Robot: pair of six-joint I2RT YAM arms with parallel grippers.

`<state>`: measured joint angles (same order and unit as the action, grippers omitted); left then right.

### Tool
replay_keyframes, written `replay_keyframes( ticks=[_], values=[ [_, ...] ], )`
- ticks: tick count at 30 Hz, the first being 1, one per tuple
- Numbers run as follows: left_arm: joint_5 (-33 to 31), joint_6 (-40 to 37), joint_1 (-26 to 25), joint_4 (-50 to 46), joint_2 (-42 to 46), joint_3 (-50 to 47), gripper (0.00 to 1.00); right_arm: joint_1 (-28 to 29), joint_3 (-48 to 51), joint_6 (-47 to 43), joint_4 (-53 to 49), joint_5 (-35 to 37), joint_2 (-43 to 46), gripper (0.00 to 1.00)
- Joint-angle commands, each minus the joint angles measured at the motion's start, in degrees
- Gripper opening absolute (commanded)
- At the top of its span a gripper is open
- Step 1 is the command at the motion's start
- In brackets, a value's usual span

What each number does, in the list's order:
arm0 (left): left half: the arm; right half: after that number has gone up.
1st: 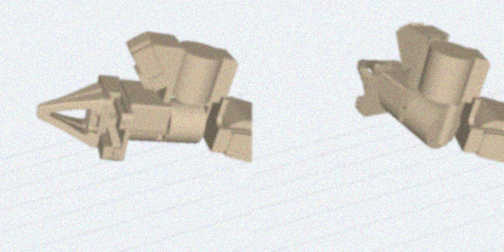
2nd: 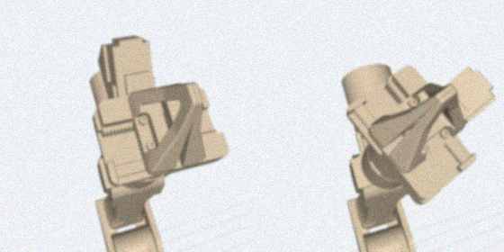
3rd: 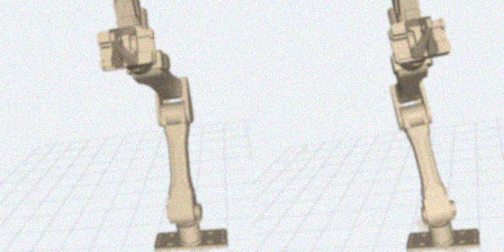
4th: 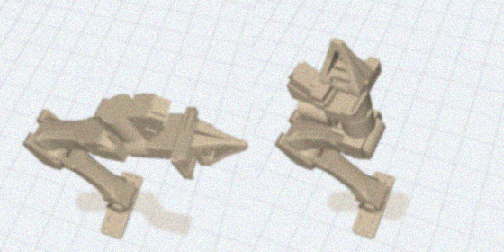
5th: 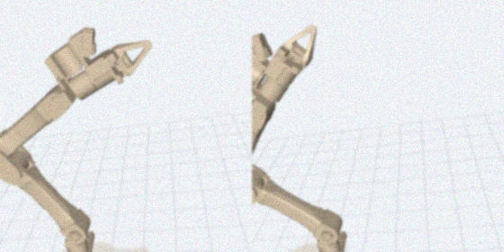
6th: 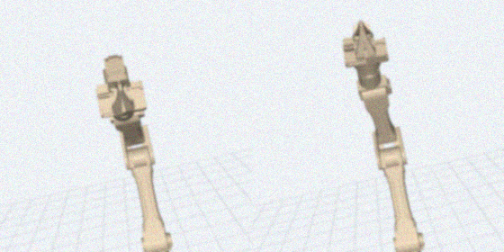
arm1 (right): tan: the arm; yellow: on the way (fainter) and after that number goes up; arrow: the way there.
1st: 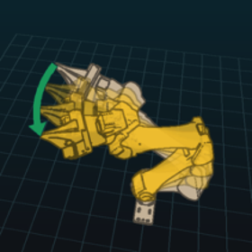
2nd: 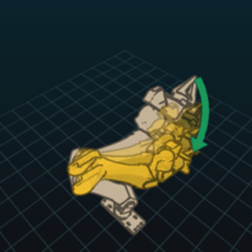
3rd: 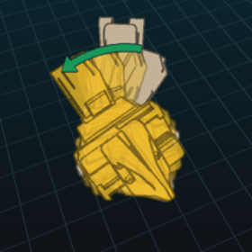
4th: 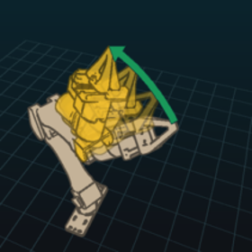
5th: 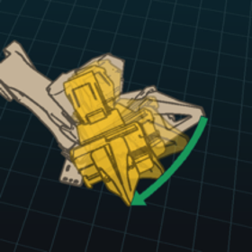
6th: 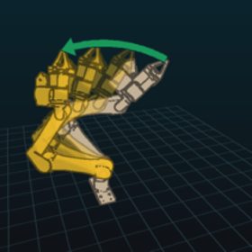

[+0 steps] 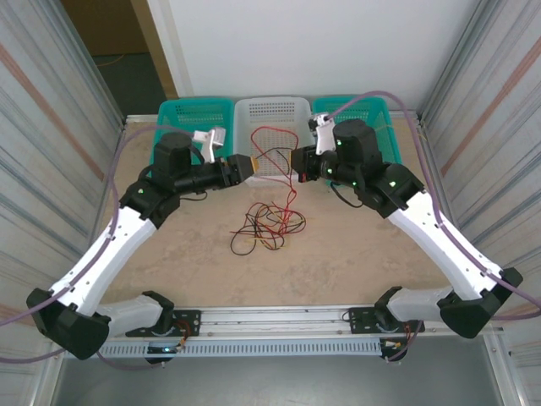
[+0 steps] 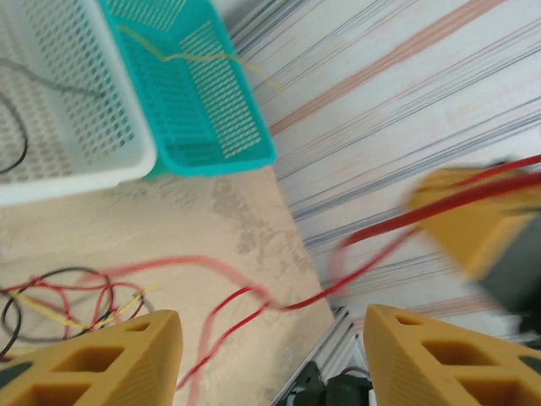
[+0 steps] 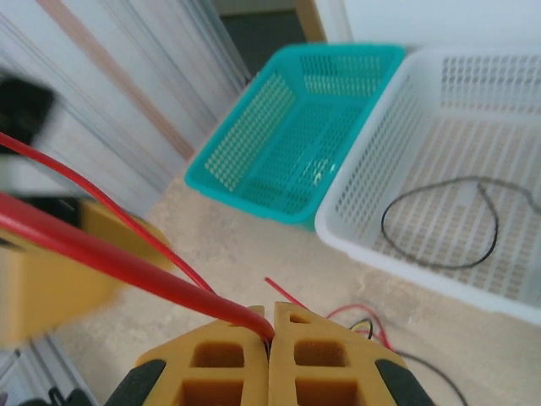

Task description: Untangle the cables

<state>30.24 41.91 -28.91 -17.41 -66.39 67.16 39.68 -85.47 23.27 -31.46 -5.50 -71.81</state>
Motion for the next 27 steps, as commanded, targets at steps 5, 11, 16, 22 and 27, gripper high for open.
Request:
replay_keyframes(
  ticks=[5, 11, 16, 22, 27],
  values=[
    [-6.7, 4.54, -8.38, 20.43, 1.82, -14.86, 0.82, -0.46, -5.24, -0.26, -0.59, 4.15, 2.11, 0.0],
    [-10.69, 10.26, -14.92, 43.5, -3.76, -24.29, 0.84, -1.41, -5.42, 3.36, 1.93, 3.53, 2.38, 0.0],
    [-6.87, 7.33, -16.12, 41.61, -8.66, -20.32, 0.67, -2.07, -4.67, 5.45, 2.2, 2.29, 2.55, 0.0],
    [-10.37, 2.21, -16.91, 26.98, -10.81, -16.14, 0.23, -5.64, -3.74, 8.2, 3.41, -0.01, 4.5, 0.0],
    [-16.45, 3.68, -16.43, 20.57, -11.54, -17.23, 0.04, -11.58, -4.43, 10.88, 3.56, -4.59, 6.6, 0.0]
  ],
)
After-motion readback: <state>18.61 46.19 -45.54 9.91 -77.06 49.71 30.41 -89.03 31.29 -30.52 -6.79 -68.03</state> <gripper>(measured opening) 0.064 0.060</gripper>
